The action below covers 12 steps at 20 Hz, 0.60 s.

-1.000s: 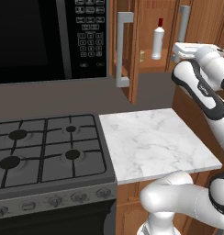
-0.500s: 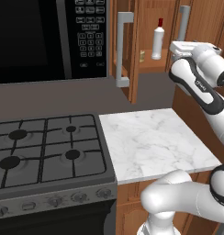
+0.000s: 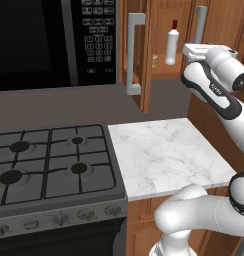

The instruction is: Get the candle and the liquor from the cabinet and move them to the dining counter.

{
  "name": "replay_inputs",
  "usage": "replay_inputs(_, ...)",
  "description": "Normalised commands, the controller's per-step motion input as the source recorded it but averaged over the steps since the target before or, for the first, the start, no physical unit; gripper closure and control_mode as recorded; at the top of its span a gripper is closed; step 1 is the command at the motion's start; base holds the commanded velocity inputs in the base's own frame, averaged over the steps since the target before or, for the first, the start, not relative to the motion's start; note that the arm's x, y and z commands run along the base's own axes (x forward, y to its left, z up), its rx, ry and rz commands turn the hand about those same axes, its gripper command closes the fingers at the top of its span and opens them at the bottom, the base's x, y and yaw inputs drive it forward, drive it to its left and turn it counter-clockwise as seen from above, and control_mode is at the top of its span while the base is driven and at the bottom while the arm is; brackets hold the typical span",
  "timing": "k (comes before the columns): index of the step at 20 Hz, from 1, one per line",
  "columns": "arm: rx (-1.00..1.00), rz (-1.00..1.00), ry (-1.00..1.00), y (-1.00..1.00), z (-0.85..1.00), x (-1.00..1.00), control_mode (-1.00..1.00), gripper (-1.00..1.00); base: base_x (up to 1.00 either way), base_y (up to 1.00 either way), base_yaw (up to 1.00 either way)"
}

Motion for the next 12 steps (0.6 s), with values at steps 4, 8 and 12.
replay_inputs(4,0.0,0.01,0.0,0.0,0.0,0.21,-1.0,-1.0,0.0,0.0,0.0)
replay_inputs(8,0.0,0.01,0.0,0.0,0.0,0.24,-1.0,-1.0,0.0,0.0,0.0)
replay_inputs(12,0.0,0.01,0.0,0.0,0.0,0.27,-1.0,-1.0,0.0,0.0,0.0)
